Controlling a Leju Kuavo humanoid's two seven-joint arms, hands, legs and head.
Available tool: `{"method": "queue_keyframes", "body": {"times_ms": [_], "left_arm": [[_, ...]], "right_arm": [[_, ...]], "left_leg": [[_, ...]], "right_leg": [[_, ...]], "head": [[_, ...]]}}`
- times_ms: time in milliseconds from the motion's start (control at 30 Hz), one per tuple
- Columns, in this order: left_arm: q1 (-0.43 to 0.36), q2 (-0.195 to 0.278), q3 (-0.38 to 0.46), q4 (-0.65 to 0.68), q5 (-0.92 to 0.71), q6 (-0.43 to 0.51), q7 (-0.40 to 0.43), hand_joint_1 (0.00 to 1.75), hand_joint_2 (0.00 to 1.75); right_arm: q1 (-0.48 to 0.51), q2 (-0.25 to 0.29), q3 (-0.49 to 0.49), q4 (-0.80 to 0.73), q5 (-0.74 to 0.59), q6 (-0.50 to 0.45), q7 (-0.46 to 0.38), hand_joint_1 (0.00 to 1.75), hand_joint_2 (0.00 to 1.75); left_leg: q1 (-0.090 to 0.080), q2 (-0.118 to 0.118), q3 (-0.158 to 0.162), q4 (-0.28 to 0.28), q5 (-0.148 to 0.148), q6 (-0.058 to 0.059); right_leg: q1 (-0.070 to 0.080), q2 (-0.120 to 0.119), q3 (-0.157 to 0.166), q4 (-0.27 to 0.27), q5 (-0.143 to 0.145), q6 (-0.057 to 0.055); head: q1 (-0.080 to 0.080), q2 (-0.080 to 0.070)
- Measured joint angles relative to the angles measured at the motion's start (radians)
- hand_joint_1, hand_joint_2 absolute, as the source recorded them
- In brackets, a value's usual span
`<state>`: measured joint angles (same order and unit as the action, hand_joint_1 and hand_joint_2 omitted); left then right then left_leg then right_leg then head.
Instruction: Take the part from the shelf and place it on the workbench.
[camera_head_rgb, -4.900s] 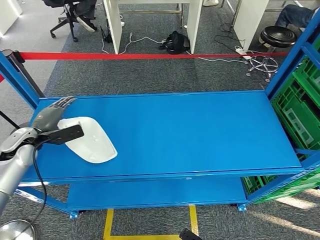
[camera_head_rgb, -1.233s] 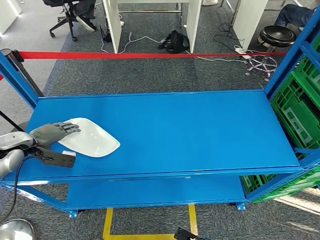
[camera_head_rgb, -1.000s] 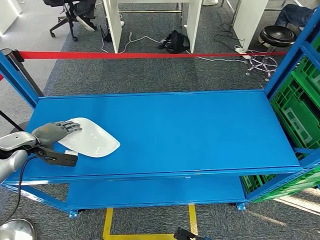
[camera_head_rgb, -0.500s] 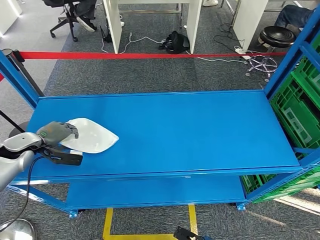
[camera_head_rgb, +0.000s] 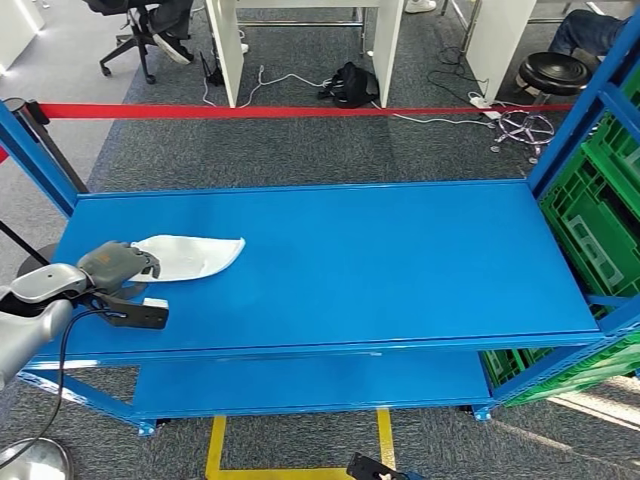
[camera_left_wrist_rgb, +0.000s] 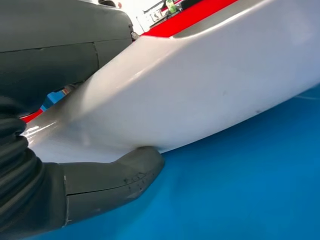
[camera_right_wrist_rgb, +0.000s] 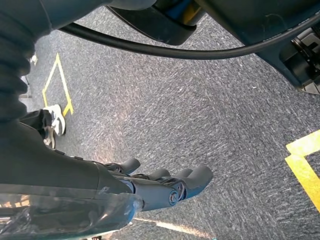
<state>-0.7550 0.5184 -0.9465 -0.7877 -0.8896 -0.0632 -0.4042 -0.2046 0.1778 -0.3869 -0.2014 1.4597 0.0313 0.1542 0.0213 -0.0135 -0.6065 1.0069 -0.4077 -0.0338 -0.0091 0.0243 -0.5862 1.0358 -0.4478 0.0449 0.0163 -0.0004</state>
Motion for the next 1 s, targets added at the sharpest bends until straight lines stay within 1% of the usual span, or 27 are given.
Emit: {"method": "queue_keyframes", "body": {"times_ms": [100,233,533,833,933,1000], "left_arm": [[0.002,0.000,0.008,0.001,0.000,-0.003,-0.001,1.75,1.75],[0.003,0.000,0.012,0.001,0.000,0.001,-0.001,1.69,1.75],[0.020,-0.016,0.056,0.001,0.002,0.043,0.007,1.69,1.75],[0.078,-0.049,0.154,-0.002,0.042,0.117,-0.013,1.69,1.75],[0.121,-0.078,0.219,-0.037,0.074,0.179,-0.034,1.69,1.75],[0.164,-0.109,0.280,-0.095,0.109,0.224,-0.049,1.69,1.75]], "right_arm": [[0.000,0.000,0.000,0.000,0.000,0.000,0.000,0.00,1.75],[0.000,0.000,0.000,0.000,-0.001,0.000,0.000,0.00,1.75],[0.000,0.000,0.000,0.000,-0.007,-0.003,-0.001,0.00,1.75],[0.000,0.000,0.000,0.000,-0.014,-0.009,-0.004,0.00,1.75],[0.003,0.000,-0.001,0.000,-0.024,-0.019,-0.002,0.00,1.75],[0.006,0.000,-0.002,0.000,-0.032,-0.029,-0.002,0.00,1.75]], "left_leg": [[0.000,0.000,0.000,0.000,0.000,0.000],[0.000,0.000,0.000,0.000,0.000,0.000],[0.000,0.000,0.000,0.000,0.001,0.000],[0.000,0.000,0.000,0.000,0.001,0.000],[0.000,0.000,-0.001,0.000,0.001,0.000],[-0.001,0.000,-0.002,0.000,0.001,0.000]], "right_leg": [[0.000,0.000,0.000,0.000,0.000,0.000],[0.000,0.000,0.000,0.000,0.000,0.000],[0.000,0.000,0.000,0.000,0.000,0.000],[0.000,0.000,-0.001,0.000,0.001,0.000],[0.000,0.000,-0.002,0.000,0.001,0.000],[-0.001,0.000,-0.002,0.000,0.001,0.000]], "head": [[0.000,0.000],[0.000,0.000],[0.000,0.000],[0.000,0.000],[0.000,0.000],[0.000,0.000]]}}
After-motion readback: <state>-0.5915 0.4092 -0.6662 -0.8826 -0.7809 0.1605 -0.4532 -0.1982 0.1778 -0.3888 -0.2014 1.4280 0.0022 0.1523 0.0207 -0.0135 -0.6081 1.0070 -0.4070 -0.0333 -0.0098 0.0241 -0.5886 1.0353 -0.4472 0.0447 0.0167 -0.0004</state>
